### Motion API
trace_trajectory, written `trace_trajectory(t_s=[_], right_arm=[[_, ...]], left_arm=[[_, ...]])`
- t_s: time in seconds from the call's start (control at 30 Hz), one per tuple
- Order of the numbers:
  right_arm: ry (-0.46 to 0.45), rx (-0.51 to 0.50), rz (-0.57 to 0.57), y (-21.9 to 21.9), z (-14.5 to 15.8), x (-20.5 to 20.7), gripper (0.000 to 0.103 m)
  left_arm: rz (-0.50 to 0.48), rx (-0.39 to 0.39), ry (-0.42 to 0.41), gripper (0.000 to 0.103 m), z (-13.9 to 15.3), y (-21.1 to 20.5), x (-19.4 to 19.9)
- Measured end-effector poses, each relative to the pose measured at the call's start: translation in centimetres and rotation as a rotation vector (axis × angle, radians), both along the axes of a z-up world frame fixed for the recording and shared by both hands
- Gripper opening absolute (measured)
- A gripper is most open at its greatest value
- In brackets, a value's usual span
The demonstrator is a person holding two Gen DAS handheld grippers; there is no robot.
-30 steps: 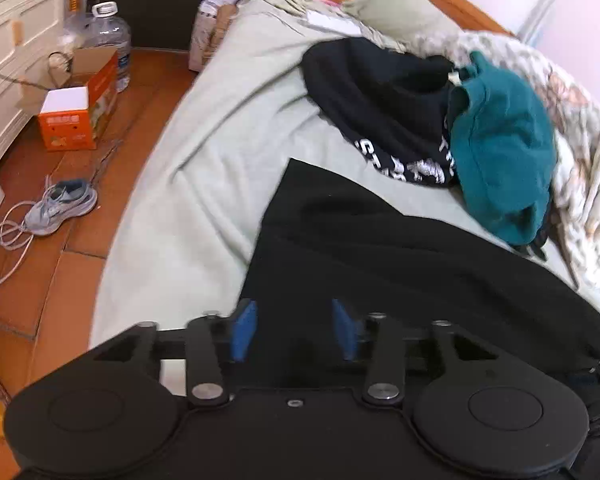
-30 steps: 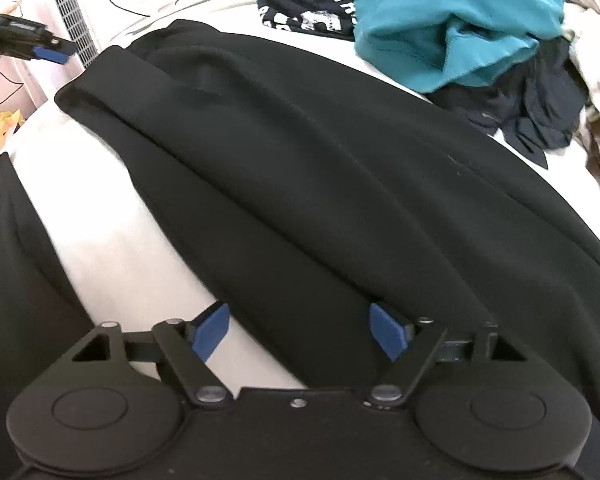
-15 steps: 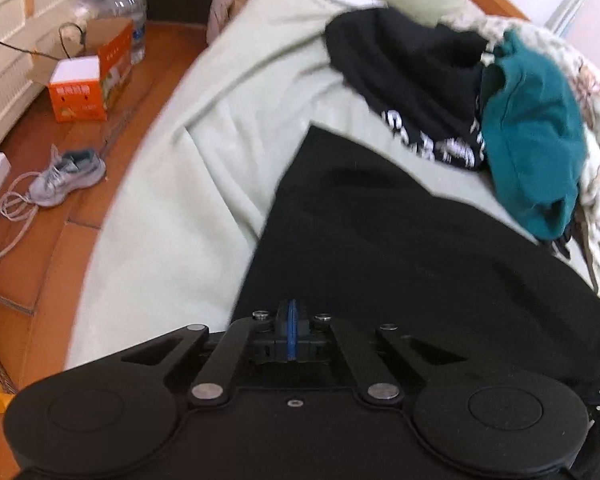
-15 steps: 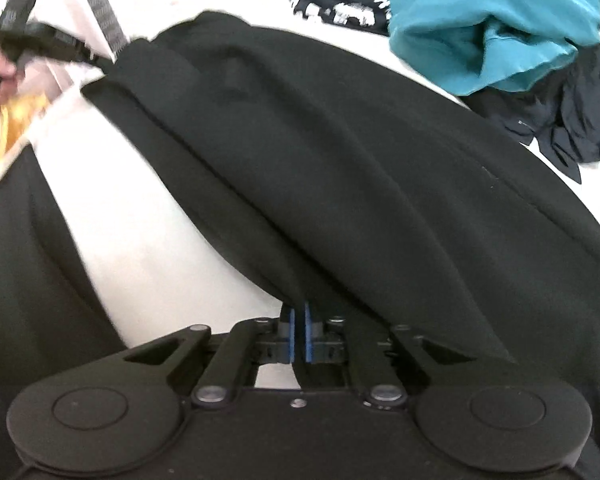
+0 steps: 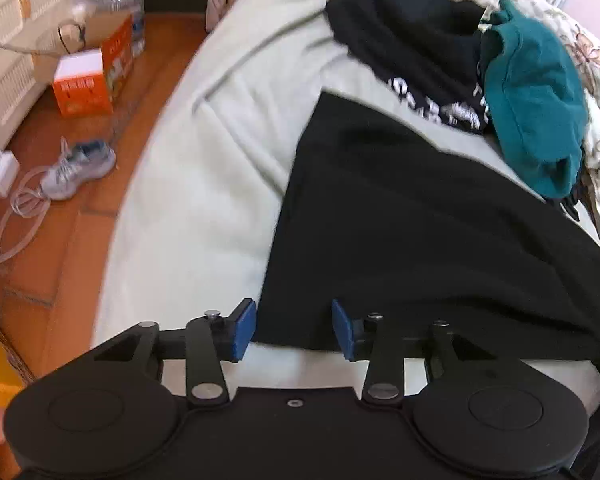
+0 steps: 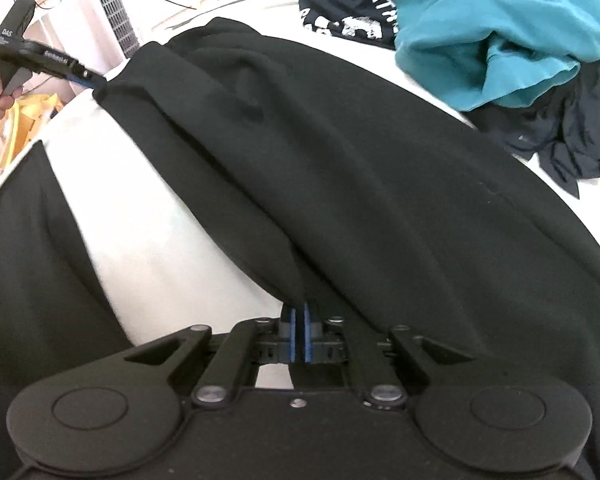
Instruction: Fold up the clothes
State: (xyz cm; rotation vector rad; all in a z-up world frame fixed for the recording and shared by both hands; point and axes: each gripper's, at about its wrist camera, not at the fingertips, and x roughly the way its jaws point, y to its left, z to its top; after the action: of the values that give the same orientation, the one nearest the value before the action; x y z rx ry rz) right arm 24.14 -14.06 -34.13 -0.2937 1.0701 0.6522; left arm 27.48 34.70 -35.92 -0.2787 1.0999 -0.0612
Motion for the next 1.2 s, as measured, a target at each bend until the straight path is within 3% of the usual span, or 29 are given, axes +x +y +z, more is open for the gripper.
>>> trace_trajectory(t_s=[0.1, 0.17, 0.23, 0.27, 0.3, 0.33, 0.37, 0.4, 0.5, 0.53, 0.6, 0.67, 0.87, 0.97, 1.03, 1.17, 1.2], right_arm=[[0.012, -0.004, -0.007, 0.0, -0.4, 0.0, 0.005], [0.012, -0.012, -0.011, 0.2, -0.8, 0.3, 0.006], [-0.003, -0.019, -0.019, 0.3, -1.0, 0.3, 0.009], [-0.029, -0.022, -0.02, 0.5, -1.1, 0.3, 0.021], [-0.055, -0.035, -0.007, 0.8, -1.2, 0.3, 0.04], [-0.074, -0.064, 0.011, 1.3, -1.6, 0.4, 0.044], [-0.093, -0.093, 0.029, 1.7, -2.0, 0.4, 0.04], [-0.107, -0.115, 0.043, 2.1, -2.3, 0.4, 0.031], [-0.093, -0.11, 0.041, 2.8, -2.4, 1.1, 0.007], [-0.09, -0.115, 0.053, 3.0, -2.1, 1.1, 0.005], [-0.065, -0.082, 0.053, 2.7, -1.1, 1.0, 0.004], [-0.044, -0.036, 0.066, 2.0, 0.3, 0.5, 0.004], [0.037, 0.096, 0.102, 0.2, 3.8, -0.1, 0.004], [0.085, 0.106, 0.158, 0.9, 3.5, -1.1, 0.004], [0.104, 0.106, 0.186, 1.4, 3.2, -1.7, 0.004], [0.133, 0.088, 0.139, 1.9, 0.8, -2.2, 0.005], [0.145, 0.074, 0.132, 2.1, 0.1, -2.2, 0.008]], left_arm=[[0.071, -0.086, 0.001, 0.066, -1.2, 0.7, 0.0], [0.145, -0.182, -0.002, 0.066, -1.8, 1.4, 0.2], [0.191, -0.229, -0.01, 0.061, -2.2, 1.7, 0.4], [0.203, -0.236, -0.01, 0.057, -2.2, 1.7, 0.4], [0.213, -0.242, -0.009, 0.056, -2.3, 1.6, 0.5], [0.224, -0.239, -0.009, 0.047, -2.2, 1.5, 0.7], [0.234, -0.236, -0.009, 0.024, -2.2, 1.4, 0.9], [0.232, -0.24, -0.01, 0.017, -2.1, 1.3, 1.0], [0.182, -0.223, -0.031, 0.011, -1.4, 0.1, 1.5], [0.177, -0.212, -0.044, 0.01, -1.1, -0.1, 1.5], [0.169, -0.192, -0.072, 0.009, -0.3, -0.5, 1.6], [0.174, -0.177, -0.146, 0.009, 2.1, -0.6, 0.8], [0.145, -0.108, -0.248, 0.008, 9.0, -0.8, -2.3], [0.182, -0.121, -0.239, 0.008, 10.9, 0.0, -4.5], [0.171, -0.034, -0.206, 0.008, 10.8, 0.0, -5.8], [0.151, 0.003, -0.106, 0.01, 6.6, 0.0, -7.3], [0.143, 0.043, -0.077, 0.011, 5.6, -0.4, -7.2]])
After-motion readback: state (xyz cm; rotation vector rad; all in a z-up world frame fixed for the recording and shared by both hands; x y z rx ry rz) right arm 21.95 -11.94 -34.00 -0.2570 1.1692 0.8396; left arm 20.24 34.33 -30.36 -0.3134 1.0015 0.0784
